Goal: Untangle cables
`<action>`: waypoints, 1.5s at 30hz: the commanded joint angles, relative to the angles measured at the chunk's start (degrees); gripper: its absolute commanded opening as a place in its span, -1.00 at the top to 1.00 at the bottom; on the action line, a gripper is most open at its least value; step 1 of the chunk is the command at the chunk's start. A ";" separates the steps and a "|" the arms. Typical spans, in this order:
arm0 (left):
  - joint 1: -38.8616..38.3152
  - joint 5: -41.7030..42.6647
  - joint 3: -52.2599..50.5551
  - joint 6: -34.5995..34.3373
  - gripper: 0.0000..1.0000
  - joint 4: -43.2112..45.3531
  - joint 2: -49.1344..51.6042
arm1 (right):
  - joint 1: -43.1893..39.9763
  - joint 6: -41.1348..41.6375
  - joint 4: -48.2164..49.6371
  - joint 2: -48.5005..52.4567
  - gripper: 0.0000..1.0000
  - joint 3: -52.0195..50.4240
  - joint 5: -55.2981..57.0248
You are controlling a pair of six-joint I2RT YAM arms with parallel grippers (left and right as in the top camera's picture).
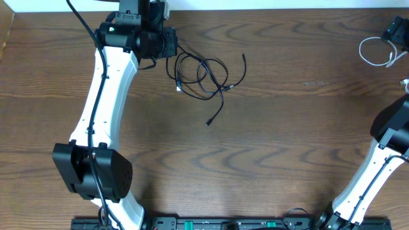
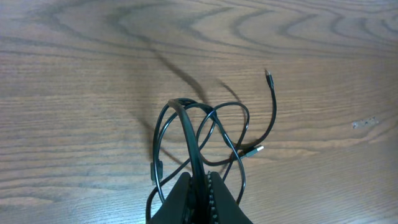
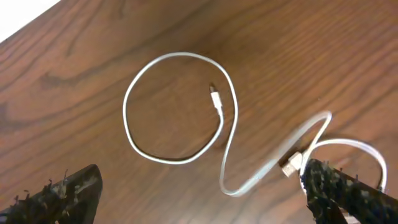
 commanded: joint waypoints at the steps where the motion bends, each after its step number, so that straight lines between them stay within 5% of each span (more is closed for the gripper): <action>1: 0.24 -0.57 0.48 1.11 0.85 -0.17 -1.64 | -0.44 3.30 -1.99 -5.92 -0.99 1.01 -1.81; 15: 0.24 9.22 0.50 1.14 0.85 1.75 -1.64 | 9.70 -4.17 -13.27 -11.39 -0.99 0.92 -40.13; 33: 0.24 42.58 0.50 1.09 0.85 16.46 -1.64 | 35.74 -7.98 -11.23 -11.15 -0.77 -3.56 -29.75; 37: 0.24 45.13 0.50 0.68 0.85 17.46 -1.64 | 38.36 -10.32 -10.10 -11.15 -0.50 -7.19 -29.05; 45: 0.24 44.96 0.50 0.68 0.85 17.42 -1.64 | 40.76 -16.87 -3.08 -11.15 -0.28 -19.30 -27.52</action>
